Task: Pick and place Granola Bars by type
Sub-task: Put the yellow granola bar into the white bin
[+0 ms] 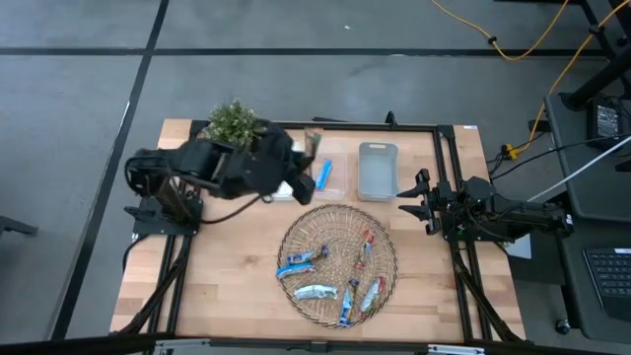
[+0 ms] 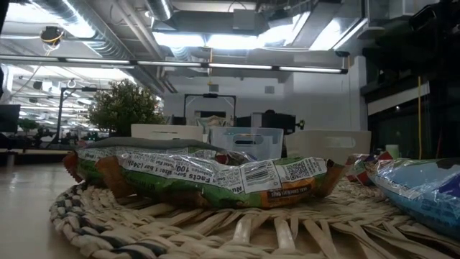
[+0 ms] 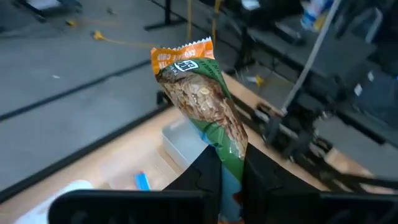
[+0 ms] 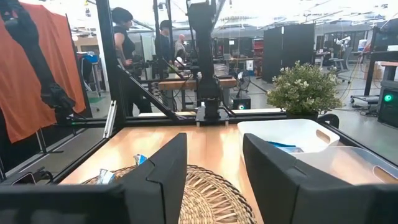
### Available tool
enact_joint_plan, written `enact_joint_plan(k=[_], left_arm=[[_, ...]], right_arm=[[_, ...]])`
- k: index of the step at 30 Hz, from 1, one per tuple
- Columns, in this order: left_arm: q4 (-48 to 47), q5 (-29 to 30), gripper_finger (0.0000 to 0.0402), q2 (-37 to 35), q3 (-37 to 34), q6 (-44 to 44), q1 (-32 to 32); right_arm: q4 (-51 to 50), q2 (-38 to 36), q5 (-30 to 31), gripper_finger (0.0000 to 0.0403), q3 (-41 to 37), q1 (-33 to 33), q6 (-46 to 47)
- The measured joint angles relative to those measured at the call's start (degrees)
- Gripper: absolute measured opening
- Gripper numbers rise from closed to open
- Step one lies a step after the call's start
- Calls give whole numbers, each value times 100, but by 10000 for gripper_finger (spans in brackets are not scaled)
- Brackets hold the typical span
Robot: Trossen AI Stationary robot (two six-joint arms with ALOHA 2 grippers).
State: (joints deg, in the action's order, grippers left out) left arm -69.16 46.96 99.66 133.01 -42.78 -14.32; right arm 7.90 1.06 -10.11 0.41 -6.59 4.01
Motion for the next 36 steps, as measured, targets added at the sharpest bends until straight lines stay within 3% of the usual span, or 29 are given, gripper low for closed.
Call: enact_joint_plan(k=[4,10,14,20,25,32,36], left_arm=[[-63,72,21,-104,0,162,401],[-166,-874,21,-240,-2,630,1714],[-358,-1216,21,-243,-2,817,2265],[-1807,-1096,22,-115,-90,382,2832],[-1958,-1113,22,-48,-1163,61,2985],[-813,-1870,22,-40,-3309,-118,3109],[-194,-2344,22,-40,-4188,-298,3090]], right_arm=[[-2,0,0,160,1,0,0],[-15,0,0,160,1,0,0],[-19,0,0,160,-1,0,0],[-76,0,0,160,0,0,0],[-72,0,0,160,-1,0,-2],[-120,0,0,160,-1,0,-2],[-221,0,0,160,-1,0,-2]])
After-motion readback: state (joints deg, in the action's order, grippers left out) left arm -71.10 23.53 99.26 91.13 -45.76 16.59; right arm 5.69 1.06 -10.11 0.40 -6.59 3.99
